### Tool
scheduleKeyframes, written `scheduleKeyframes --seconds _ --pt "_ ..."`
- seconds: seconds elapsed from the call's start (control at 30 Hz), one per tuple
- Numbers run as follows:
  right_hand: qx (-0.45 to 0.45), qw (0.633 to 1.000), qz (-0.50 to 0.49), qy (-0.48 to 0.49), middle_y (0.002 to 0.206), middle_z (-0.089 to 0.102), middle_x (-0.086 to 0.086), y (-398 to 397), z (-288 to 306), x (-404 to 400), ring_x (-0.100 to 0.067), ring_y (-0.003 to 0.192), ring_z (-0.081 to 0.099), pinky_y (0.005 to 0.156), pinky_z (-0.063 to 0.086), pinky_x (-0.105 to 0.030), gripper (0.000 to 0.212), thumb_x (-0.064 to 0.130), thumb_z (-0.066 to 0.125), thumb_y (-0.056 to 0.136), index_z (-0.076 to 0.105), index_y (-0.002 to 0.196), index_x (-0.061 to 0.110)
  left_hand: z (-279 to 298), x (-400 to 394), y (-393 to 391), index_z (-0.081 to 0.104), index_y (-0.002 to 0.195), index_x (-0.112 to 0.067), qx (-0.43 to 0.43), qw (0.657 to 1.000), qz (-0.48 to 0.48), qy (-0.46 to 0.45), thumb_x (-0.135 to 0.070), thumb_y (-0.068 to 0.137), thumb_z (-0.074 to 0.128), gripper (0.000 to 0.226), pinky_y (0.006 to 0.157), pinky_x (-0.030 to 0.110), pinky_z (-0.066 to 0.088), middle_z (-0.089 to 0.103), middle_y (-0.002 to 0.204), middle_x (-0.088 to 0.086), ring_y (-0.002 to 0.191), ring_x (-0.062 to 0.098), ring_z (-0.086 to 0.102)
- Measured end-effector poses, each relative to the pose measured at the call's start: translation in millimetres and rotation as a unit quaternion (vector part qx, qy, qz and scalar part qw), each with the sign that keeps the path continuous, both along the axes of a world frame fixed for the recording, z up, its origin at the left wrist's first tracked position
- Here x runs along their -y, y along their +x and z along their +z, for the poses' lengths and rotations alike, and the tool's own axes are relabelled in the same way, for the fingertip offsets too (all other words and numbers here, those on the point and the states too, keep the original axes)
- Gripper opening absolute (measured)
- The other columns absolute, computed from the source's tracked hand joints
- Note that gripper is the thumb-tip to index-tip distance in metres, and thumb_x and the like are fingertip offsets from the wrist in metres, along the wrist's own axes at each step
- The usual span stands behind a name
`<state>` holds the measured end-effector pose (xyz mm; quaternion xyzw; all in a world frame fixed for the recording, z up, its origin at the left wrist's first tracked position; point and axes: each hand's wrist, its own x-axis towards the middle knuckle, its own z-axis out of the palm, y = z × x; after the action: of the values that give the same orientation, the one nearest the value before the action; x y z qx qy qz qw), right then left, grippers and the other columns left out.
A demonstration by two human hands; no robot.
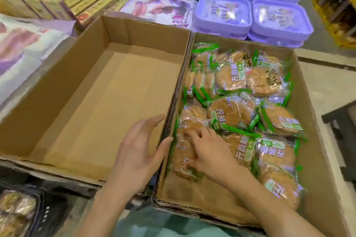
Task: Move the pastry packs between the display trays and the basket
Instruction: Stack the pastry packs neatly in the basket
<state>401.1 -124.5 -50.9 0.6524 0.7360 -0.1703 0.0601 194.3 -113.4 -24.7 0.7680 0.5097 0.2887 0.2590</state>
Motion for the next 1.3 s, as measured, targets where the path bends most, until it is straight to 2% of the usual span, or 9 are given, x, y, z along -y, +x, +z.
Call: scheduleKeyframes --seconds 0.17,0.3,0.43,0.57,0.67,0.77,1.03,1.17,1.3 --pt "-0.029 0.996 -0.075 -0.047 0.122 0.039 -0.004 1 5 0 -0.027 0.111 0.051 0.082 0.051 -0.042 0.064 0.052 0.079 0.078 0.040 0.119 0.021 -1 -25 11 0.056 0.135 -0.030 0.032 0.997 -0.055 0.037 -0.043 0.093 0.063 0.045 0.103 0.013 0.038 0.059 0.124 -0.015 0.119 0.003 0.054" --pt "-0.076 0.982 -0.166 -0.054 0.104 0.056 0.005 12 8 19 -0.022 0.100 0.057 0.074 0.048 -0.039 0.062 0.049 0.082 0.073 0.038 0.111 0.027 5 -56 26 0.062 0.129 -0.020 -0.001 0.984 -0.160 0.084 -0.038 0.091 0.065 0.042 0.099 0.023 0.042 0.061 0.121 -0.007 0.116 0.012 0.054" --pt "-0.092 0.950 -0.299 -0.003 0.086 0.055 0.014 24 26 51 -0.024 0.097 0.061 0.070 0.043 -0.038 0.057 0.048 0.079 0.078 0.034 0.109 0.034 8 -85 61 0.054 0.140 -0.022 -0.133 0.945 -0.298 0.037 -0.041 0.087 0.074 0.060 0.101 0.030 0.038 0.056 0.135 0.000 0.128 0.020 0.048" --pt "-0.212 0.853 -0.465 0.107 0.096 0.057 0.023 26 42 81 -0.016 0.095 0.060 0.080 0.045 -0.037 0.056 0.041 0.087 0.073 0.044 0.109 0.039 -3 -92 99 0.034 0.145 -0.015 -0.394 0.850 -0.344 0.060 -0.062 0.079 0.069 0.088 0.111 0.044 0.036 0.044 0.145 0.010 0.136 0.031 0.040" --pt "-0.292 0.768 -0.535 0.194 0.103 0.065 0.018 18 48 103 0.003 0.096 0.061 0.085 0.048 -0.019 0.054 0.033 0.092 0.068 0.056 0.107 0.038 -14 -87 108 0.034 0.141 -0.006 -0.458 0.819 -0.337 0.076 -0.036 0.089 0.061 0.065 0.105 0.046 0.041 0.044 0.142 0.019 0.133 0.037 0.043" --pt "-0.348 0.711 -0.570 0.218 0.110 0.072 0.005 11 47 120 -0.013 0.103 0.067 0.094 0.053 -0.036 0.068 0.048 0.091 0.059 0.064 0.118 0.026 -19 -92 112 0.038 0.135 -0.003 -0.473 0.813 -0.330 0.081 -0.022 0.087 0.058 0.056 0.100 0.045 0.045 0.045 0.139 0.021 0.130 0.037 0.046" --pt "-0.412 0.614 -0.587 0.331 0.094 0.073 0.002 -6 65 154 -0.003 0.085 0.067 0.075 0.050 -0.014 0.052 0.004 0.086 0.072 0.057 0.114 0.011 5 -84 98 0.036 0.123 -0.017 -0.353 0.852 -0.385 0.025 -0.033 0.086 0.069 0.052 0.079 0.042 0.051 0.055 0.117 0.006 0.113 0.035 0.056" --pt "-0.425 0.564 -0.597 0.381 0.100 0.074 -0.001 -18 73 192 -0.019 0.091 0.072 0.075 0.059 -0.036 0.050 0.006 0.084 0.075 0.055 0.112 0.020 40 -54 83 0.043 0.117 -0.016 -0.151 0.912 -0.371 0.082 -0.028 0.082 0.080 0.053 0.065 0.038 0.045 0.063 0.084 0.001 0.086 0.035 0.064" --pt "-0.439 0.506 -0.613 0.418 0.094 0.076 0.002 -34 80 255 -0.016 0.079 0.074 0.059 0.057 -0.025 0.045 0.004 0.080 0.079 0.054 0.107 0.026 73 19 85 0.047 0.101 -0.034 0.073 0.942 -0.321 -0.068 -0.036 0.070 0.090 0.053 0.068 0.032 0.044 0.059 0.073 -0.018 0.070 0.002 0.061"
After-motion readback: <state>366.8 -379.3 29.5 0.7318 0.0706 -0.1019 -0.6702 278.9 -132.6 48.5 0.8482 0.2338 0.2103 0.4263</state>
